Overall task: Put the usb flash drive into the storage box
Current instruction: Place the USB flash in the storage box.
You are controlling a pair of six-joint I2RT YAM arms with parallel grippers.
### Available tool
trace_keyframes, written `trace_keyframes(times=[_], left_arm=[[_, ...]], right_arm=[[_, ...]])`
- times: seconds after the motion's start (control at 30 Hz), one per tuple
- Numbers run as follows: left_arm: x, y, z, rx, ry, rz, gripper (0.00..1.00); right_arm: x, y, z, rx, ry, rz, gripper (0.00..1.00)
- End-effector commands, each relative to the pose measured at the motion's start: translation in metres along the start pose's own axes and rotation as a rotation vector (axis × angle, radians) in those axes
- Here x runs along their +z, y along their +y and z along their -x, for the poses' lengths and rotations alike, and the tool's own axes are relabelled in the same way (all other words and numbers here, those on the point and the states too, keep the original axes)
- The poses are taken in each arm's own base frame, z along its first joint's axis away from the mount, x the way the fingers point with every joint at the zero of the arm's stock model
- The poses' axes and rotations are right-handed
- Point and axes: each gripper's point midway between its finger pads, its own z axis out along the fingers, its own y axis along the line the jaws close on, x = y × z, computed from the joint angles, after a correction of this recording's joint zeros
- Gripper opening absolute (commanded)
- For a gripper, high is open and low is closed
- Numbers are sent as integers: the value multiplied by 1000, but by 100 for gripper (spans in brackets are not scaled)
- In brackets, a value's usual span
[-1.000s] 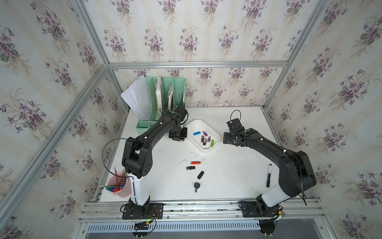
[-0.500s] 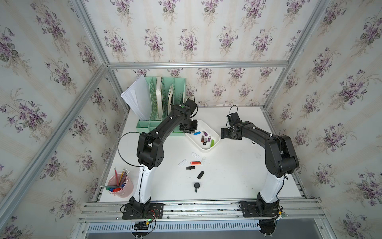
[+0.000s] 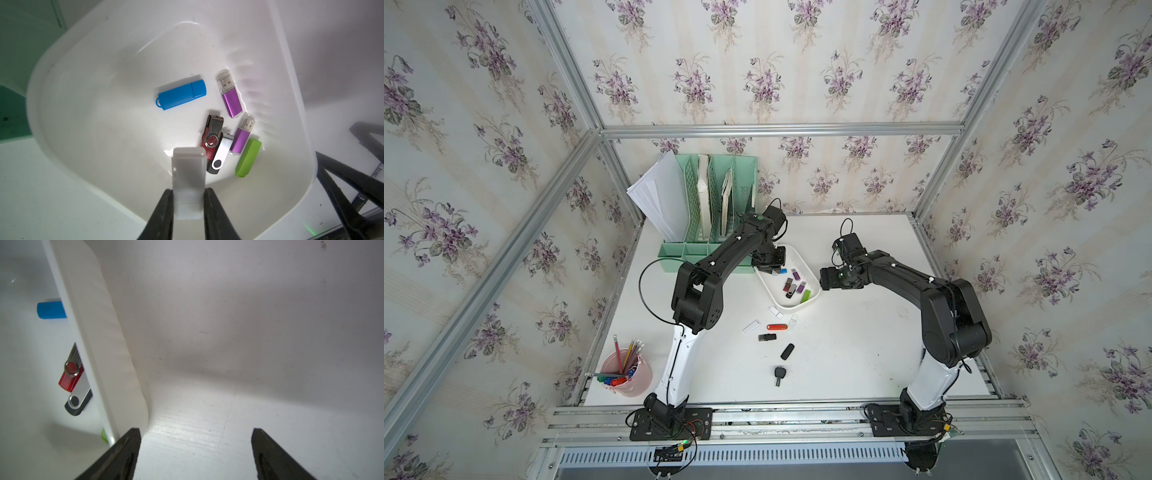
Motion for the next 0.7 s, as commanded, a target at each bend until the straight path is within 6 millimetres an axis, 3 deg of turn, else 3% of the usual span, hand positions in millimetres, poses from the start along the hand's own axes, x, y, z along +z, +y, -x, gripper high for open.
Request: trace_keyframes(times=[0.0, 0.33, 0.67], left_arm=[[6, -5, 1, 3, 3, -9, 29], [43, -8, -8, 12, 67, 16, 29], [62, 1, -15, 16, 101, 76, 34]], right_arm=[[-6, -2, -5, 17, 3, -9, 88], [-25, -18, -21, 43, -21, -76, 89], [-32, -19, -28, 43, -19, -77, 89]])
